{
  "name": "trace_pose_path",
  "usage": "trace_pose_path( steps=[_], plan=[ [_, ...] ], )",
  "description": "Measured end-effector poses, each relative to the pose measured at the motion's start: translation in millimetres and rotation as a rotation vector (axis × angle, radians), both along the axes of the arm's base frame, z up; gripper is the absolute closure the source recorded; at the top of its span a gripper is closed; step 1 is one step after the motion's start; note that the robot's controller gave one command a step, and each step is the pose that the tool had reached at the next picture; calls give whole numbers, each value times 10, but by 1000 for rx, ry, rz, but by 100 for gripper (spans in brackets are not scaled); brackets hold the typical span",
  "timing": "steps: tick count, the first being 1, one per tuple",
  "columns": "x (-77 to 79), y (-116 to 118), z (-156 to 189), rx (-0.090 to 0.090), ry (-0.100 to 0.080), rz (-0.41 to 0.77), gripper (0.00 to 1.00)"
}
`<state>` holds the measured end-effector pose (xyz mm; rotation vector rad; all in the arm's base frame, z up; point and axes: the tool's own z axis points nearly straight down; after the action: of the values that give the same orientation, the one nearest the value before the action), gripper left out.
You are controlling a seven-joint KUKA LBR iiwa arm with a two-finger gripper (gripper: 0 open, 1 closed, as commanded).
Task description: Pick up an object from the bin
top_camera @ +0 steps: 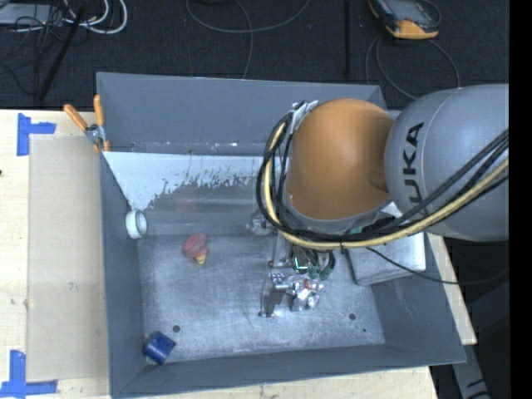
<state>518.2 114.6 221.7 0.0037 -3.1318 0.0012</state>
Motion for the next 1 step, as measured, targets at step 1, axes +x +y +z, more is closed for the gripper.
trace_pose_path(
  steps=[1],
  plan=[
    [-55, -659, -865, 1, 1, 133, 0]
  ],
)
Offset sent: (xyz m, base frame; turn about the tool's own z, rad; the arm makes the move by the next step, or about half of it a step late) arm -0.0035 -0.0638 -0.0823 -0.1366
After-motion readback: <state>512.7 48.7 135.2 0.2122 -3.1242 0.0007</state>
